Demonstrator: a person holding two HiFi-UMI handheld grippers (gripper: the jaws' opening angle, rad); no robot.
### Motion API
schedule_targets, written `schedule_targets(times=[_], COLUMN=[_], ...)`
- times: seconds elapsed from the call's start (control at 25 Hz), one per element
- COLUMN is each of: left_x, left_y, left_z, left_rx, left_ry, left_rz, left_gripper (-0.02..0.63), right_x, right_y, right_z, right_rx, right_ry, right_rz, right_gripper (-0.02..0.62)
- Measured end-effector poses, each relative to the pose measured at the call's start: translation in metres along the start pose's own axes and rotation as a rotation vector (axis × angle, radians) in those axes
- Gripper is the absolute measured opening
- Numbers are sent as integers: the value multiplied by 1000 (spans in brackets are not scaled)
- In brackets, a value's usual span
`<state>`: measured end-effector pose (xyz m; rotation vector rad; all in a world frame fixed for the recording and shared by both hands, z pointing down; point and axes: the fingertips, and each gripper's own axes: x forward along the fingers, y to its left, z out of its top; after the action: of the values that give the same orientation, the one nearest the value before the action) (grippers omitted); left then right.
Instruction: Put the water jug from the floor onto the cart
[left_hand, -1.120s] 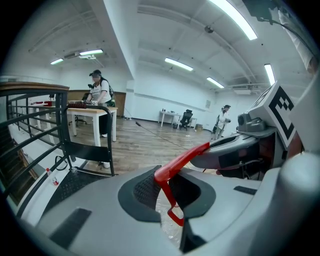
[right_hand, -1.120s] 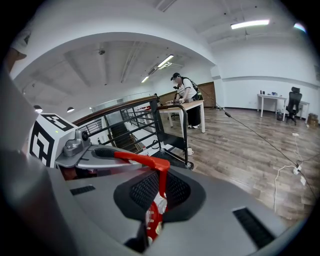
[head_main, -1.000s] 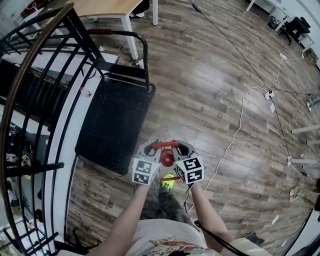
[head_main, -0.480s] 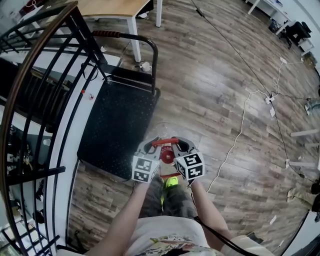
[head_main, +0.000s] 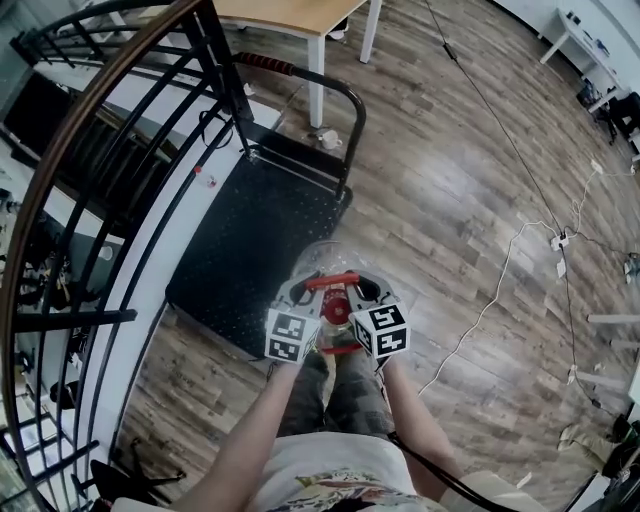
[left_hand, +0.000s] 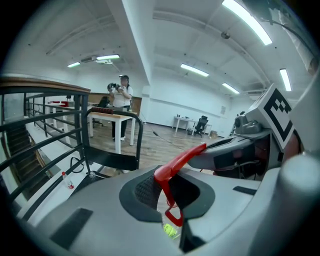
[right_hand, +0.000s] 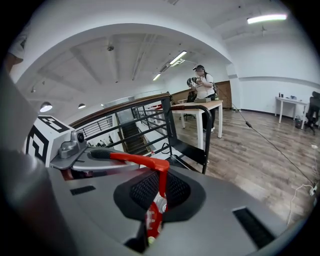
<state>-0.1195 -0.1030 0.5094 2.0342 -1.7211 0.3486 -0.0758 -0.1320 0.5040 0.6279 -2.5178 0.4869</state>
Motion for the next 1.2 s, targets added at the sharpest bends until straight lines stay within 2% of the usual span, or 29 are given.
schedule_targets(times=[0.2,0.48,0.92,1.2], left_x=[14,47,100,117], left_y=[24,67,122,156], left_z=[3,10,44,56], left_rx=[-24,-94,-187,-196], left_ry=[11,40,-8,-33], left_rz=[68,176,320,382], left_gripper=[34,34,32,32], right_x=[28,81,147,184], right_y=[-7,-22,-58,-63], right_z=[10,31,81,101], right_rx=[-11,-50,-159,-207], right_ry=[8,72,118,122], right_rz=[69,194,333,394], right_gripper=[21,21,21,21])
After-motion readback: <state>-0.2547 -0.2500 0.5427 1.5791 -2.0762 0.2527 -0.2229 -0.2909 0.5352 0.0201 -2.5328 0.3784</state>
